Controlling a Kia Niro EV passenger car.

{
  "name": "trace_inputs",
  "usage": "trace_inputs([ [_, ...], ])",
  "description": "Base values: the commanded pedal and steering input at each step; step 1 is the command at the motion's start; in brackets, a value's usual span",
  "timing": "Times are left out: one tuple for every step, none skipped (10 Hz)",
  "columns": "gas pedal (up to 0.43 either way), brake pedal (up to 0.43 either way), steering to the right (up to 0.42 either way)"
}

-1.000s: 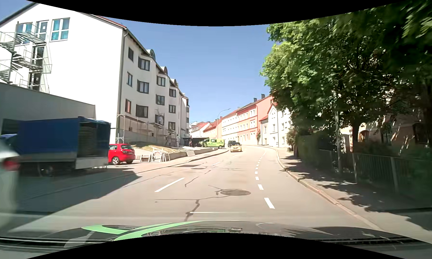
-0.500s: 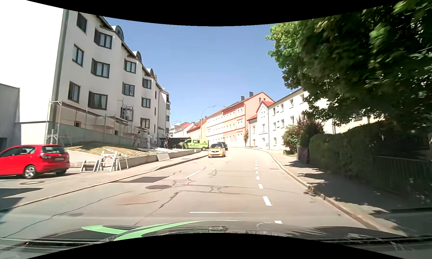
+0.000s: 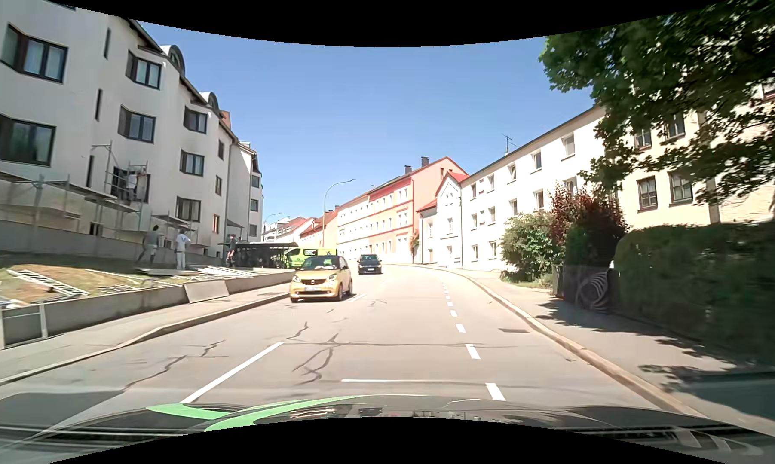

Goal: Follow the waypoints while adhering to traffic rules and regulations

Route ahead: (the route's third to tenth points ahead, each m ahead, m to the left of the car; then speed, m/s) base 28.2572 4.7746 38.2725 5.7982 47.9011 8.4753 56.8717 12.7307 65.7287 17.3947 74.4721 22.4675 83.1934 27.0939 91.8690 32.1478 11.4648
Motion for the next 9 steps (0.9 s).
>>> trace_inputs([
  [0.189, 0.000, 0.056],
  [0.197, 0.000, 0.053],
  [0.220, 0.000, 0.047],
  [0.220, 0.000, 0.036],
  [0.220, 0.000, 0.028],
  [0.220, 0.000, 0.021],
  [0.220, 0.000, 0.020],
  [0.220, 0.000, 0.018],
  [0.220, 0.000, 0.014],
])
